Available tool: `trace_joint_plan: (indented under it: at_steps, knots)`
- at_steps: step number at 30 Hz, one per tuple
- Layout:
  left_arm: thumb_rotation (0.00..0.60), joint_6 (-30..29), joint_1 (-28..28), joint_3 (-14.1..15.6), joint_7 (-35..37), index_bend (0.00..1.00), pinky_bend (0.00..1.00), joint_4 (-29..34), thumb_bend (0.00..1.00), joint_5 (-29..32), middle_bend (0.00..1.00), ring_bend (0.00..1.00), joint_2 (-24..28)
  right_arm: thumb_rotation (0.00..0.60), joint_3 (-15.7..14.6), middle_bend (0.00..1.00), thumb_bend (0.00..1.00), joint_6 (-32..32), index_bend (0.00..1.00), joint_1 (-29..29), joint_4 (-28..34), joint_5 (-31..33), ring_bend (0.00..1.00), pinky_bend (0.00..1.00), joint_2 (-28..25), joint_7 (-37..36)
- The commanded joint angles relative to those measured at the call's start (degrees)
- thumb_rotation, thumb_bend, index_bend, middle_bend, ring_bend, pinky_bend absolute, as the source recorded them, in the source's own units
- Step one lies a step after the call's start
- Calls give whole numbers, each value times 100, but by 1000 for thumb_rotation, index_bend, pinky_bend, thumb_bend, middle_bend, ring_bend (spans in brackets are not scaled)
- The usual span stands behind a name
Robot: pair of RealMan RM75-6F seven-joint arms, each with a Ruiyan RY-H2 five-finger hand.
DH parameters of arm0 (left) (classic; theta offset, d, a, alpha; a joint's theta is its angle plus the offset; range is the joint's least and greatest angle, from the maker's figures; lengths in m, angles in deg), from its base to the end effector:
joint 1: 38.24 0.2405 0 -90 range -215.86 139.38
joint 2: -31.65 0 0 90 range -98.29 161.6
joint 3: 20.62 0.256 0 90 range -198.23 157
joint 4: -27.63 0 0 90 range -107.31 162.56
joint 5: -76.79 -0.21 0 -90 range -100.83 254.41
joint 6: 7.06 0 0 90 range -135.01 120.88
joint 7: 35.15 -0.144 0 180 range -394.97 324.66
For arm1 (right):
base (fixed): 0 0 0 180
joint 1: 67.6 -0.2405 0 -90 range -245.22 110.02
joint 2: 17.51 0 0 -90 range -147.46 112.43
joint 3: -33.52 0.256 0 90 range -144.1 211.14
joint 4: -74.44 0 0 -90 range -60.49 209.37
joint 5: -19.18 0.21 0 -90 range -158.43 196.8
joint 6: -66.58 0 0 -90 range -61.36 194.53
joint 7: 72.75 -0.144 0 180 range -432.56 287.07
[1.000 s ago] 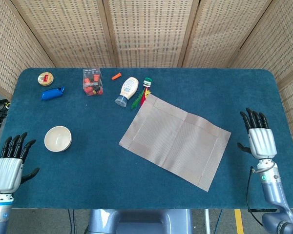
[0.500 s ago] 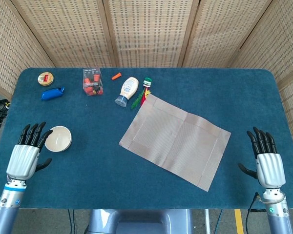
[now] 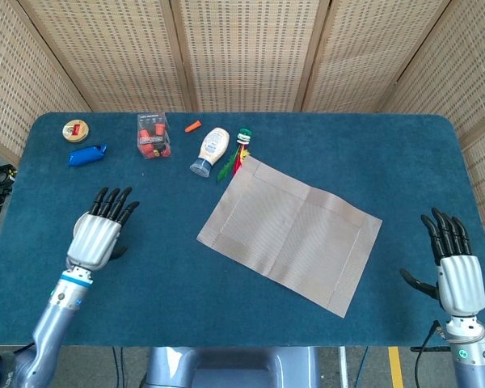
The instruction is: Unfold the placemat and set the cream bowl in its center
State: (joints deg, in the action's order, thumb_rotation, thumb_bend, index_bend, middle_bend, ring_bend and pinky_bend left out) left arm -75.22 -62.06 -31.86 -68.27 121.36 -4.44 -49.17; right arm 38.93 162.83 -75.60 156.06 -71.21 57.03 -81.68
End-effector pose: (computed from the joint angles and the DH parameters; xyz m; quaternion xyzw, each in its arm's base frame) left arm -0.1950 0.2840 0.0513 -0.7246 -0.2480 -0.3610 0.5321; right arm -0.2951 -0.2037 0.1444 0.5459 -0.3297 0.5303 0.5587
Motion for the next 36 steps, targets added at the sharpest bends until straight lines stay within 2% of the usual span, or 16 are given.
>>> trace_joint_plan:
  at_steps: [1, 8, 16, 21, 28, 36]
  knots:
    - [600, 467, -485, -258, -508, 156, 0, -120, 68, 524, 0, 0, -417, 600, 29, 0, 225, 3, 46, 13, -28, -9, 0, 0, -16, -81]
    - [600, 1018, -1276, -451, -1313, 160, 0, -644, 68, 1289, 0, 0, -1106, 600, 62, 0, 225, -84, 46, 9, -98, 7, 0, 0, -22, -287]
    - [600, 1321, -1850, -326, -1945, 161, 0, -1263, 70, 1751, 0, 0, -1706, 600, 118, 0, 225, -159, 46, 15, -136, 84, 0, 0, -47, -457]
    - [600, 1467, -2124, -300, -2137, 161, 0, -1686, 82, 2059, 0, 0, -2044, 600, 131, 0, 225, -184, 47, 16, -135, 84, 0, 0, -60, -507]
    - [600, 1495, -2437, -181, -2210, 162, 0, -2258, 84, 2189, 0, 0, -2514, 600, 170, 0, 224, -124, 50, 50, -89, 63, 0, 0, -108, -589]
    - [600, 1520, -2648, -87, -2167, 164, 0, -2576, 84, 2236, 0, 0, -2773, 600, 199, 0, 224, -78, 57, 72, -67, 33, 0, 0, -127, -699]
